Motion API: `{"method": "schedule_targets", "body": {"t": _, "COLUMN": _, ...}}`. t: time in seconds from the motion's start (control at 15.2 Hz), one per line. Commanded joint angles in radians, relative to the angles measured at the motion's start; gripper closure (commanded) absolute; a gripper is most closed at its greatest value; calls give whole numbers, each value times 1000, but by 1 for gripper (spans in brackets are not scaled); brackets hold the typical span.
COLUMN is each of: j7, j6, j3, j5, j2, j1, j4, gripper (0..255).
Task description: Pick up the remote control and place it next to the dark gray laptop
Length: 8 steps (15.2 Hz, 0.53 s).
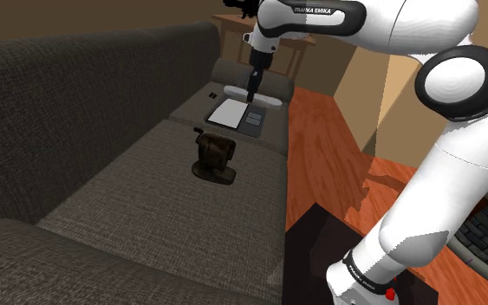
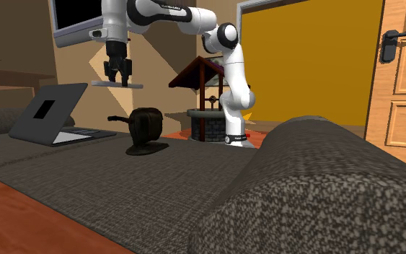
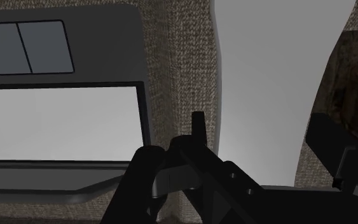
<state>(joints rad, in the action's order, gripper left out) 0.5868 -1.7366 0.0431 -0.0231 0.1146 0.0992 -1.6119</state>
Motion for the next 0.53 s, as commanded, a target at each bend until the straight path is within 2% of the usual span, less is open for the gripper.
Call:
{"method": "schedule_targets", "body": {"t": 0.0, "j7": -1, "j6": -29, "j3": 0, "j5": 0, "j2": -6, "j1": 0, "j4": -34, "gripper": 255}}
{"method": "schedule_targets", "body": {"t": 0.46, "j7": -3, "j6": -123, "j3": 0, "j5": -1, "j2": -4, "j1": 0, "j4": -125, "gripper": 255}}
